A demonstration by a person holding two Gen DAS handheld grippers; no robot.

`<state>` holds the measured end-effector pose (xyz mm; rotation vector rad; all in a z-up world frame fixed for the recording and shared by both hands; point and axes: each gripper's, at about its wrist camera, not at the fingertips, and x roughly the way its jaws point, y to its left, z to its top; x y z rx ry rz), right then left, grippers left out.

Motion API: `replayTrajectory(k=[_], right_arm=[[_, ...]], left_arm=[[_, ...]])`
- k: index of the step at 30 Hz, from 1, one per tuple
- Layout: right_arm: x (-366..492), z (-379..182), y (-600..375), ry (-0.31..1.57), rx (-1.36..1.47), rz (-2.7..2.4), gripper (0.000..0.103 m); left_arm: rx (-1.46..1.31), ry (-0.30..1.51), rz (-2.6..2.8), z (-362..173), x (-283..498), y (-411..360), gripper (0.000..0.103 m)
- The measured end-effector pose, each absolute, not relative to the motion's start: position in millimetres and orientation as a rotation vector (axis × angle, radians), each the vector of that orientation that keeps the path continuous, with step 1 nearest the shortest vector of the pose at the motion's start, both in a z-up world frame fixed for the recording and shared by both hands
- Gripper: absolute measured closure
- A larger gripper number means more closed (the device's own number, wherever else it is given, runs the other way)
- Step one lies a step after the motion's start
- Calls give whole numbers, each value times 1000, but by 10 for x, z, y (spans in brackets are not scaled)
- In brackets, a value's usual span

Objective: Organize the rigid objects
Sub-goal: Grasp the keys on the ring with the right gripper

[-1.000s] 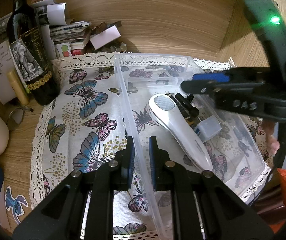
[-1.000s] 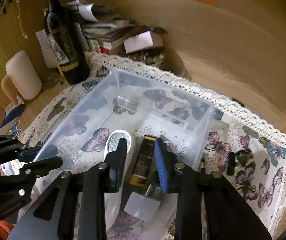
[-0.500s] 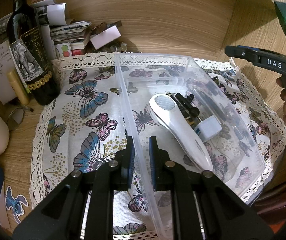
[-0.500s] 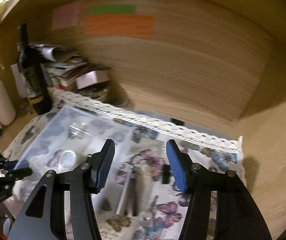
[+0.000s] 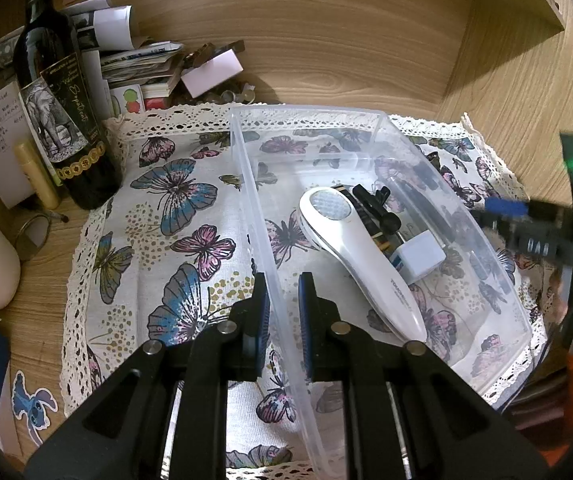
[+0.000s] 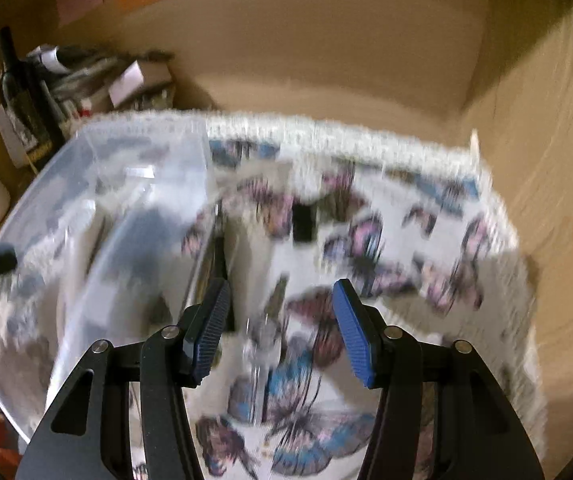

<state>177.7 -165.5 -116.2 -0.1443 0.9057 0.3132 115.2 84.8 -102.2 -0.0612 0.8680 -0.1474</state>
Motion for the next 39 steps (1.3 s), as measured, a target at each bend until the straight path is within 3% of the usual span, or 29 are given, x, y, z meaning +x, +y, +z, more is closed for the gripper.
replayTrajectory(k=[8,14,25,38,39], right_arm=[[1664,-1471,-1684,980,-174,313,54],[1639,-1458,-1698,949,-170,304,80],[1626,-1364,-1712,915,-116,296,80],[1533,-805,-1680,766,-99,303,81],[1533,-754,-1665,756,-96,311,96]], left_arm=[[-52,871,-137,-1015,1141,825,91],[-53,872,-134,-1014,1137,823,91],[-52,871,-135,-1012,1135,819,91],[-56,871,-137,-1014,1125,804,91],[-55,871,-136,-1012,1130,806,91]])
